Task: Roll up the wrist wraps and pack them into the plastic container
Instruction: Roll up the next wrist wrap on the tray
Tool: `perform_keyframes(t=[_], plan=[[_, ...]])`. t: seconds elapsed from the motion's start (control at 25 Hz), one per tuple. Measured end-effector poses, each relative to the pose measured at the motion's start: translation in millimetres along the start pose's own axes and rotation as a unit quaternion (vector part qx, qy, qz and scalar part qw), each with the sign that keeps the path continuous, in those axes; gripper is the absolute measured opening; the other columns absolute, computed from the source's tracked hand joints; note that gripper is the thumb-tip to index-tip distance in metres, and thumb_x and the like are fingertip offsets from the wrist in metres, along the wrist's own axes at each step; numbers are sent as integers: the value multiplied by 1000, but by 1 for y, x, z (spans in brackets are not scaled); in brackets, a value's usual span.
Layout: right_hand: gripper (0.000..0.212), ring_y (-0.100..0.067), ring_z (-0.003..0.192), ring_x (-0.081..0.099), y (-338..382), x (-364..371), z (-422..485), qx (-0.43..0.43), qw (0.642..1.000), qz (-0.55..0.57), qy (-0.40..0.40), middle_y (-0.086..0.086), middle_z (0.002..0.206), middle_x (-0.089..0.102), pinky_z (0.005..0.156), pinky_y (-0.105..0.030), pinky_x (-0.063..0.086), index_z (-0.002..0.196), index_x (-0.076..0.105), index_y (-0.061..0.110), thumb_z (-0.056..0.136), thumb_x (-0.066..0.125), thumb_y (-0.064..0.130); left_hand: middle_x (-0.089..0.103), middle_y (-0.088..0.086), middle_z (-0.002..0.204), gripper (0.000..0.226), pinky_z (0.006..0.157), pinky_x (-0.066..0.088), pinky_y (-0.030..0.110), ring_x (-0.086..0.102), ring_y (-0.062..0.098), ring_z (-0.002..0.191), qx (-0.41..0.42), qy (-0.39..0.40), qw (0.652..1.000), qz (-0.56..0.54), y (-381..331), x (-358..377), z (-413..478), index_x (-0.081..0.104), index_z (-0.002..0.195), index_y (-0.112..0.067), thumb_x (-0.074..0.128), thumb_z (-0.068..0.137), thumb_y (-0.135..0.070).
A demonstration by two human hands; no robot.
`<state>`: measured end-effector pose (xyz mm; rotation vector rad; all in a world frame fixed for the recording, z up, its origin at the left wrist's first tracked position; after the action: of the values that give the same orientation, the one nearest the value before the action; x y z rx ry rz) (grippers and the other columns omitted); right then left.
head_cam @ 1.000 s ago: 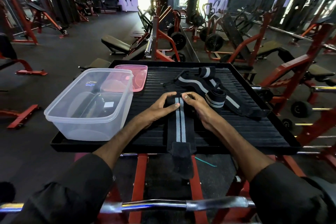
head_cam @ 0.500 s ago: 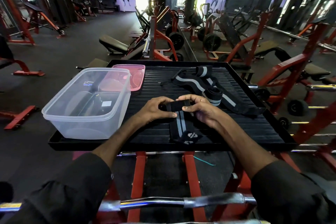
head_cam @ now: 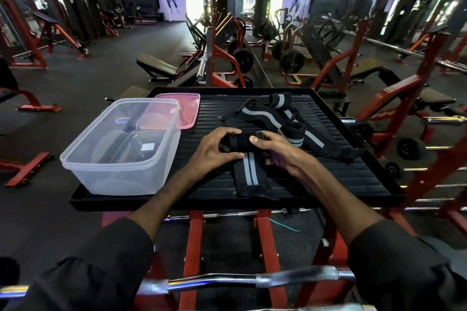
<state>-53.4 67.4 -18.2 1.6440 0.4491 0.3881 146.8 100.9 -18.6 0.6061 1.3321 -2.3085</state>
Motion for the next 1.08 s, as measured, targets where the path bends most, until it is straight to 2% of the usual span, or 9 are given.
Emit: perform_keyframes(t=[0.16, 0.32, 0.44, 0.52, 0.6, 0.76, 0.88, 1.0, 1.08], plan=[[41, -25, 100, 72, 0, 2, -3, -23, 998, 42, -31, -11, 113, 76, 86, -38, 56, 125, 67, 8, 91, 74, 29, 63, -3, 131, 51, 99, 48, 18, 59, 11, 125, -171, 121, 956, -207, 1, 6, -2, 52, 137, -20, 74, 91, -22], [31, -23, 103, 74, 2, 5, -5, -29, 997, 70, -16, -10, 114, 77, 84, -34, 60, 123, 69, 10, 94, 71, 21, 66, -10, 131, 45, 102, 50, 21, 60, 4, 125, -187, 157, 933, -264, -6, 4, -6, 52, 139, -22, 67, 96, -28], [39, -29, 111, 70, -1, 1, -2, -30, 997, 67, -13, -14, 122, 74, 94, -42, 55, 127, 67, 11, 90, 75, 20, 63, -13, 134, 51, 104, 48, 24, 59, 4, 126, -206, 170, 929, -256, -6, 3, -5, 51, 140, -27, 67, 93, -39], [45, -29, 111, 66, -4, -2, 0, -29, 998, 53, -15, -12, 124, 73, 89, -43, 50, 125, 70, 19, 82, 82, 22, 65, -11, 133, 50, 98, 50, 24, 61, 6, 123, -215, 161, 927, -262, -4, 5, -4, 54, 138, -26, 68, 92, -42], [51, -24, 104, 64, -3, -3, 2, -30, 998, 56, -4, -8, 119, 72, 78, -36, 48, 123, 72, 24, 74, 83, 16, 69, -6, 121, 44, 88, 52, 22, 65, 10, 113, -186, 105, 946, -245, -1, 5, -2, 60, 130, -20, 74, 89, -31], [57, -13, 90, 69, 7, -6, 2, -12, 995, 96, 38, -6, 116, 70, 69, -29, 53, 130, 66, 24, 78, 71, 3, 71, -3, 112, 48, 90, 50, 21, 64, 6, 104, -139, 47, 970, -192, 3, 4, 2, 66, 118, -14, 87, 75, -18], [50, -18, 99, 70, 15, -7, 4, 9, 985, 164, 45, -2, 114, 73, 90, -38, 51, 132, 64, 22, 84, 69, 12, 69, -7, 110, 50, 86, 50, 19, 63, 5, 104, -112, 43, 980, -161, 5, 3, 6, 65, 112, -19, 91, 70, -14], [40, -17, 100, 68, 8, -7, 12, 41, 998, 52, -2, 0, 118, 72, 85, -36, 51, 129, 64, 23, 91, 69, 33, 67, -6, 111, 55, 80, 50, 18, 63, 6, 103, -96, 36, 985, -136, 5, 2, 9, 61, 112, -23, 93, 67, -15], [51, -18, 94, 67, 1, -5, 14, 58, 998, -23, 18, -2, 119, 72, 80, -34, 53, 129, 64, 20, 90, 68, 52, 66, -8, 109, 57, 82, 49, 16, 62, 1, 100, -70, 24, 992, -106, 5, -1, 9, 61, 112, -22, 94, 65, -17]])
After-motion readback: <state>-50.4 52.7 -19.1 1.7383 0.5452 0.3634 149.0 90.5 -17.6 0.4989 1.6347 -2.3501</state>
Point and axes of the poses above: each hand's wrist, its own z-axis towards the middle knuckle, its own x-axis out of the palm, y = z × x, the point moved 3 cm from there along z, towards the middle knuckle
